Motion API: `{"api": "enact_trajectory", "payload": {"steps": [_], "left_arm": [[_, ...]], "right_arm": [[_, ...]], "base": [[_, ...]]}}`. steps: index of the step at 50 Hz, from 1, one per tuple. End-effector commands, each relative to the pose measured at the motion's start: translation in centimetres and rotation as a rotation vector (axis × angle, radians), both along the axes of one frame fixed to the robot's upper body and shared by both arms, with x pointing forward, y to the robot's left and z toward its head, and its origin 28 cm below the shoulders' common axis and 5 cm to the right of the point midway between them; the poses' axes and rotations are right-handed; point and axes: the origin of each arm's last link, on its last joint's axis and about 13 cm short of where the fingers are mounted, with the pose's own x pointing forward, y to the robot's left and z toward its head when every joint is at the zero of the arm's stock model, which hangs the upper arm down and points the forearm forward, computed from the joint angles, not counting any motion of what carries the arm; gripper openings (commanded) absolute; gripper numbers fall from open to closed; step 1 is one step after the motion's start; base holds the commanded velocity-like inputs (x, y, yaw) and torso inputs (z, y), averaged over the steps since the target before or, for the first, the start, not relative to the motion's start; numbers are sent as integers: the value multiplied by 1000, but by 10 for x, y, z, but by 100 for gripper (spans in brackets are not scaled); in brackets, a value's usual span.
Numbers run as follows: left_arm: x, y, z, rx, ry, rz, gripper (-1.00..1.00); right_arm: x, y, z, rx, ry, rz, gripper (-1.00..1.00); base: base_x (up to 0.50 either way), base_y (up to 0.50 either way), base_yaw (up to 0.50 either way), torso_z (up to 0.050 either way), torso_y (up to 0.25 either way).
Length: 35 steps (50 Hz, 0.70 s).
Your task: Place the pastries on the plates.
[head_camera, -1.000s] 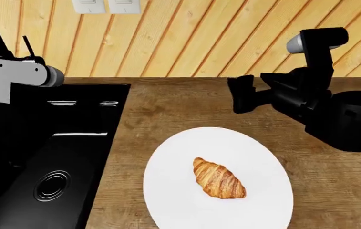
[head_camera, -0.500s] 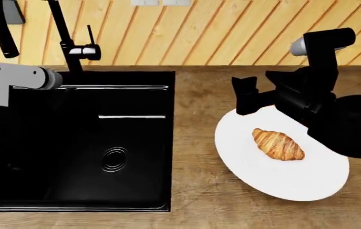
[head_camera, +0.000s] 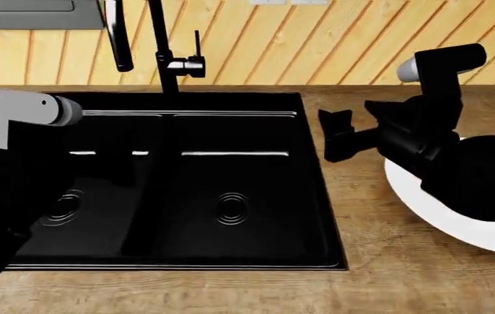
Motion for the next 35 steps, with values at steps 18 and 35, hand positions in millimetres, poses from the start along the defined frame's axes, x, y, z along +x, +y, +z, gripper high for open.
{"api": "enact_trajectory", "payload": {"steps": [18,35], "left_arm": [[5,-4,-4,-11,-1,1,100],[5,-3,-5,-6,2,-1,100]], "right_arm": [[-1,0,-5,-7,5,-7,100],[-1,0,-8,-2,14,-13,100]], "base": [[-33,462,0,0,0],[-33,454,0,0,0]]}}
